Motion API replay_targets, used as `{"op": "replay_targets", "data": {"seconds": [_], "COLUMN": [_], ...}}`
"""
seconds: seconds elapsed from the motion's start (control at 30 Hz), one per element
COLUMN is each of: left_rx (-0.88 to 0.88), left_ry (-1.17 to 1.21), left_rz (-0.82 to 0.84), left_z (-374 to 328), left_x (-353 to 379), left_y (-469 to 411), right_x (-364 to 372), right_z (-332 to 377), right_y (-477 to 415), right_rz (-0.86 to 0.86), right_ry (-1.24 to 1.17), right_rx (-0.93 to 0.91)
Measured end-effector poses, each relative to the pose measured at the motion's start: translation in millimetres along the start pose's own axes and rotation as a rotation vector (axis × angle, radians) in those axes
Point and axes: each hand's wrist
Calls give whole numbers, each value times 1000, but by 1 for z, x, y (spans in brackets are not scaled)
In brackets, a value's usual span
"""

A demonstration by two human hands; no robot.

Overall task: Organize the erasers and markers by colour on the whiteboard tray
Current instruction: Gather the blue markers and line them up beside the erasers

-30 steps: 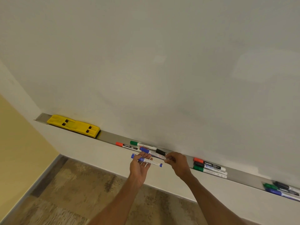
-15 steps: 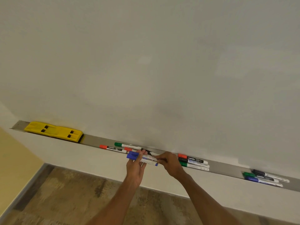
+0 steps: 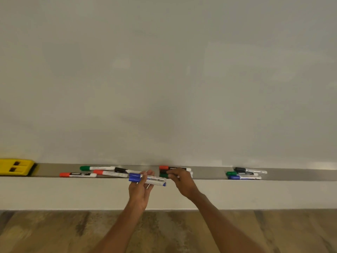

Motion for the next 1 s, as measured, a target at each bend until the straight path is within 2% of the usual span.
{"op": "replay_targets", "data": {"seconds": [0.13,0.33,0.6,1.0], "left_rx": [-70,-106,-162,-194], "left_ry": [38,-48,-38,-70], "left_rz": [54,102,138,131], "left_z": [30,69,101,117], "left_x": [27,65,99,107], "left_y": [0,1,7,2], "right_x": [-45,-112,-171,-179], "right_z": [-45,-105,-147,-153], "right_y": [18,42,63,53], "right_rz": [-165,-305,-149,20], "right_ry": [15,170,542,596], "right_rx": [100,212,358,321]}}
Point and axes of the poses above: each hand's wrist, its own y-axis away from the middle knuckle, its own x-axis out of the palm, z = x × y, and after that the axes turned 8 degrees about -x, right-handed
